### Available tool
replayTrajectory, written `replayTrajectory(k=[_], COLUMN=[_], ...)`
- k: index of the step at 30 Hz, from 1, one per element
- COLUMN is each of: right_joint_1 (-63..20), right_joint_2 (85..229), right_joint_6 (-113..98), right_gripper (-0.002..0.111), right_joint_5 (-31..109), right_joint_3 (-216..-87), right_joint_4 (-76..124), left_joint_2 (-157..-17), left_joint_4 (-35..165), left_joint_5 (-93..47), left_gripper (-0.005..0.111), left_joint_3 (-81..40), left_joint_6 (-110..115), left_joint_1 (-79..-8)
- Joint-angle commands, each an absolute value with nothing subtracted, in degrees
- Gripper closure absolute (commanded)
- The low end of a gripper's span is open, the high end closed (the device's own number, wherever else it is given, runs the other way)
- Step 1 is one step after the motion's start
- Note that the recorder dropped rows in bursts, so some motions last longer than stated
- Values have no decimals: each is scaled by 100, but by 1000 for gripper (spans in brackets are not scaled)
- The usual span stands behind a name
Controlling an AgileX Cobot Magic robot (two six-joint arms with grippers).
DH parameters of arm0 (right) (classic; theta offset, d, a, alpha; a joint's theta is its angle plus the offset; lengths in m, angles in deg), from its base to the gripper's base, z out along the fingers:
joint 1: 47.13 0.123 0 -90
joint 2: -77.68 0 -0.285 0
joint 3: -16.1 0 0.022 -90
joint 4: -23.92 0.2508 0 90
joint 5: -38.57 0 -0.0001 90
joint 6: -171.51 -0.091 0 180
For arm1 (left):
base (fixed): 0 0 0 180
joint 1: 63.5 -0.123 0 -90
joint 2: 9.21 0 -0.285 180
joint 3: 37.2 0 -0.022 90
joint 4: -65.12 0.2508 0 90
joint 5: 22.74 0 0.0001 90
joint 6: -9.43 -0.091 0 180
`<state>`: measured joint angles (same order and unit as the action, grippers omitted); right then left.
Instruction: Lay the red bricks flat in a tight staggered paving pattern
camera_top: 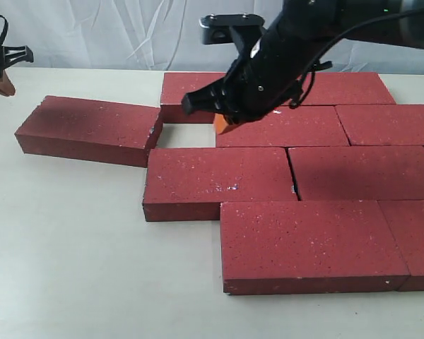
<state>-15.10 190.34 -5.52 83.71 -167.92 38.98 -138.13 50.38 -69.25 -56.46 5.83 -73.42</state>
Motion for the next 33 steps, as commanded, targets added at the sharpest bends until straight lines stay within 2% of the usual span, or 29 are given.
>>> replayTrajectory(k=[1, 20, 33], right_joint_1=[-1272, -641, -651], right_joint_2=[19583, 21532, 21775], right_joint_6=[-514, -514, -849], right_gripper=[109, 109, 109], right_joint_5=[8632, 8474, 8271], right_joint_3=[-17598, -19410, -19559], right_joint_4=[4053, 4464, 4612], left_joint_2=[-13812, -14700, -14700], left_joint_4=[5182, 4838, 4565], left_joint_5=[-6582, -6280, -6707], left_gripper=[107, 107, 107], left_joint_3=[-5633, -5633, -5633], left_joint_6=[605, 605, 605], left_joint_1=[-7383, -7383, -7362])
